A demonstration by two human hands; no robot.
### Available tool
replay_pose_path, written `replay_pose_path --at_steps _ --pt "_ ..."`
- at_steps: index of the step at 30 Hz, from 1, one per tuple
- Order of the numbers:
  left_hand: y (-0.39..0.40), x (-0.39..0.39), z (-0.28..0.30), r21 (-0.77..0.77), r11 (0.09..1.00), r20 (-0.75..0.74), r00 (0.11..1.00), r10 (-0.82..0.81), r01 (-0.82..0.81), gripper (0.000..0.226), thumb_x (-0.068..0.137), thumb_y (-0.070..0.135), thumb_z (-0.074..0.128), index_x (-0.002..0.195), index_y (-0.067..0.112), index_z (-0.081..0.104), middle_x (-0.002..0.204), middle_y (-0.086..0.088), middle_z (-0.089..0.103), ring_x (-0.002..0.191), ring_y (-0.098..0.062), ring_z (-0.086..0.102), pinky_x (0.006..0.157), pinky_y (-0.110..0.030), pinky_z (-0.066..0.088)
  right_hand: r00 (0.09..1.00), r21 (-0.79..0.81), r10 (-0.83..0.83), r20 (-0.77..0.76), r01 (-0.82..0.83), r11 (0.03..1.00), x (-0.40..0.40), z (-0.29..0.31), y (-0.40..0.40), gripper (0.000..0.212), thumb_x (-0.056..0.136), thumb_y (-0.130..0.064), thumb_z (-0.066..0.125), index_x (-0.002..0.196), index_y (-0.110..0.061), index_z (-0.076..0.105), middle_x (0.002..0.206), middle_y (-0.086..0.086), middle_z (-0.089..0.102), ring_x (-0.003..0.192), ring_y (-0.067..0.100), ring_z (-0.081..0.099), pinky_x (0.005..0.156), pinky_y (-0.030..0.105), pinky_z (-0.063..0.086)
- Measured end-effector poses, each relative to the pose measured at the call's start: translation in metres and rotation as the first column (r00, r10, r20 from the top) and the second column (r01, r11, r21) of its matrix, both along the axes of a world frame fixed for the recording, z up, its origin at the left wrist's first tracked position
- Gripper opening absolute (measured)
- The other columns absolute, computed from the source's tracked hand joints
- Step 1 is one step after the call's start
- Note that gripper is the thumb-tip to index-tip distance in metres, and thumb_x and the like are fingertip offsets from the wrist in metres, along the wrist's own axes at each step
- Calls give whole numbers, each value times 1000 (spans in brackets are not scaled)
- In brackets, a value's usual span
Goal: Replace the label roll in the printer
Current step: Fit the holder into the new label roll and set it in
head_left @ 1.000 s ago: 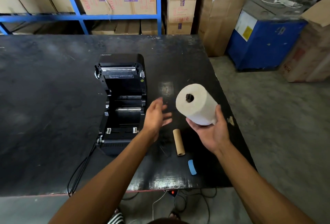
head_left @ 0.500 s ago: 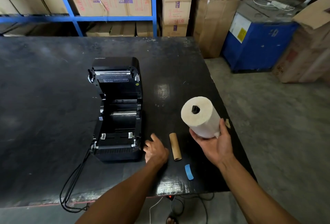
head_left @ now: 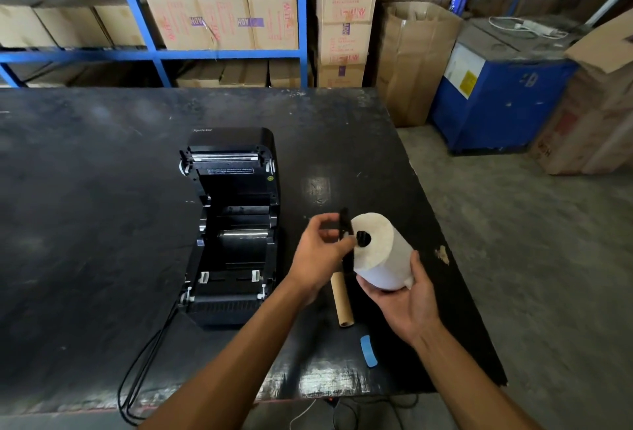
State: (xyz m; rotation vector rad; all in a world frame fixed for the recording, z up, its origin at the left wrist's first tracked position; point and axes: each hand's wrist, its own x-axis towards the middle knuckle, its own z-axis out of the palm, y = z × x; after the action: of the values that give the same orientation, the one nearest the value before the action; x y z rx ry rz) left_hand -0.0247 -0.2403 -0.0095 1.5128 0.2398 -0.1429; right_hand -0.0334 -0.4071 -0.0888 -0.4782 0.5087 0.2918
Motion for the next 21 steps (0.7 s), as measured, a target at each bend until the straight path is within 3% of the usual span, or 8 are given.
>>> replay_pose_path --at_steps 4,6,12,15,18,21 --pt "-4 3 8 211 977 40 998 -48 39 52 82 14 75 131 16 58 106 -4 64 95 -18 63 85 -34 57 999 -34 32 26 -31 999 1 1 8 67 81 -45 70 133 -8 49 136 27 51 118 46 56 90 59 52" --pt "-3 5 7 283 959 62 998 -12 -6 52 80 18 77 130 16 61 111 -3 67 100 -17 64 92 -32 55 998 -48 39 45 -37 998 2 1 10 65 82 -45 69 132 -9 51 135 27 52 118 46 56 94 61 50" --pt "0 3 4 378 924 107 994 12 -52 43 79 25 79 121 16 70 110 0 73 86 1 64 81 -23 58 998 -66 19 55 -16 998 2 2 13 64 80 -46 71 130 -10 52 133 27 53 116 46 58 91 60 51" --pt "3 2 2 375 927 89 996 -13 -21 41 76 24 82 116 17 72 104 1 72 84 -1 64 67 -8 51 999 -79 12 51 -8 997 2 2 13 61 81 -46 70 129 -11 52 133 26 52 117 45 57 90 60 52" --pt "6 0 0 323 946 69 998 9 -31 38 72 21 86 109 18 74 97 1 72 85 -10 65 68 -15 51 999 -104 14 47 -10 995 0 4 14 61 83 -46 68 130 -12 51 133 25 51 118 45 56 90 61 51" --pt "7 0 0 286 957 57 998 33 -48 37 71 20 87 106 19 76 81 2 68 74 -10 62 67 -19 49 999 -112 1 46 4 994 -1 5 15 61 84 -47 67 131 -12 51 133 25 51 119 44 55 90 60 52"
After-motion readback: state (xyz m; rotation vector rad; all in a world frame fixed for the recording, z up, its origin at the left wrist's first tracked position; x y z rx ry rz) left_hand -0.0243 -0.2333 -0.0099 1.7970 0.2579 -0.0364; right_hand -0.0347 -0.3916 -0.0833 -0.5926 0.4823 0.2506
